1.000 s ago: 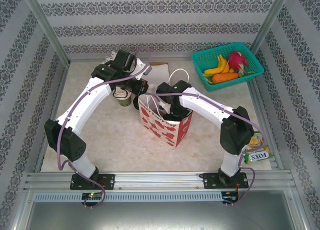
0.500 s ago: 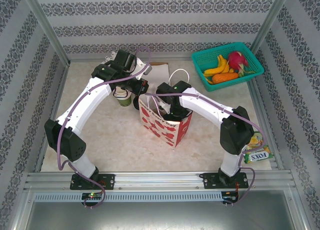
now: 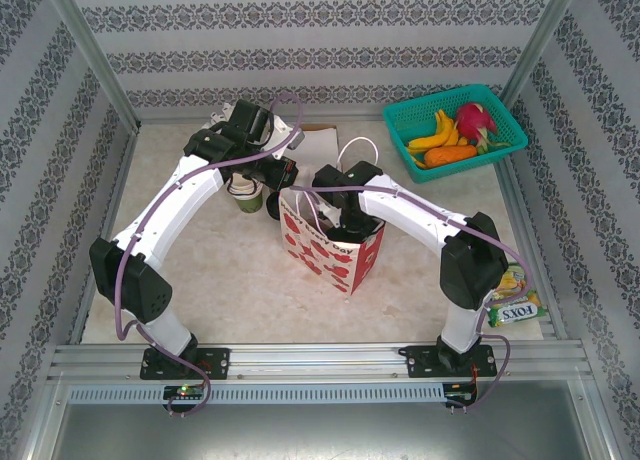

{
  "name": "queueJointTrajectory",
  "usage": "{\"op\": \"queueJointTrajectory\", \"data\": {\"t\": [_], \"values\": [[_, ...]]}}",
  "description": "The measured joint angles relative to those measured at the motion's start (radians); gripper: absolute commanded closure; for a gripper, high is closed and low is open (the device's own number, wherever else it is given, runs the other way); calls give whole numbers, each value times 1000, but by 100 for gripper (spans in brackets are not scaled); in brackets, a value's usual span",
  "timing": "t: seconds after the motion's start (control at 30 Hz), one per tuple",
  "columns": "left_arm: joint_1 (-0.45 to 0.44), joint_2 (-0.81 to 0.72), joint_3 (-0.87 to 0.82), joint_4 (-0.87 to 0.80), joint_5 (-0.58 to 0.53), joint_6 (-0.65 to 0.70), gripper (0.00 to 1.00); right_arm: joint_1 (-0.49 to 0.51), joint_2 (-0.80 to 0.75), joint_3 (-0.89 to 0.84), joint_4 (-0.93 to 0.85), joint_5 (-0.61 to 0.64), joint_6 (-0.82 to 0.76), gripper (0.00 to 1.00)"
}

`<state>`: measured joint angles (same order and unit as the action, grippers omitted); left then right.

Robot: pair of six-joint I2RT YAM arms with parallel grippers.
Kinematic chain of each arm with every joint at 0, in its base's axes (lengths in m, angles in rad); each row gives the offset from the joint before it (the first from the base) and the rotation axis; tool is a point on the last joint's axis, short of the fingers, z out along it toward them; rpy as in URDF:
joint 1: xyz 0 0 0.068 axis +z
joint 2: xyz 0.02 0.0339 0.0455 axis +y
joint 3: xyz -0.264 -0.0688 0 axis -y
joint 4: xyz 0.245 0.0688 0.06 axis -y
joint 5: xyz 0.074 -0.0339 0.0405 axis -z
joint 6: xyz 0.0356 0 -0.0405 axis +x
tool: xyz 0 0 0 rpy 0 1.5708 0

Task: Pack the takeout coffee

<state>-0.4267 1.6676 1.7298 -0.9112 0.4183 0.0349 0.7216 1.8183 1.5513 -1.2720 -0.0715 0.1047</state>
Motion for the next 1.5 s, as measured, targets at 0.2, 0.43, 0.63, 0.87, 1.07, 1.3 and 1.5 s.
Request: {"op": "queueJointTrajectory", "data": {"t": [0.2,0.43,0.63,0.87,1.07,1.3,1.5], "values": [[0,0,-1,2,0,0,100,0,0,0,-5,-12,-7,45],[0,0,-8,7,4,0,100,0,0,0,-12,-20,-7,45],[0,-4,-17,19,4,0,100,0,0,0,-14,-21,-7,45],[0,-5,-19,22,8,0,100,0,0,0,-9,-23,-7,45],[0,-5,-19,23,12,0,100,0,0,0,-2,-23,-7,45],[0,-5,-19,29,12,0,100,0,0,-1,13,-23,-7,45],[0,-5,-20,29,12,0,100,0,0,-3,20,-23,-7,45]]}}
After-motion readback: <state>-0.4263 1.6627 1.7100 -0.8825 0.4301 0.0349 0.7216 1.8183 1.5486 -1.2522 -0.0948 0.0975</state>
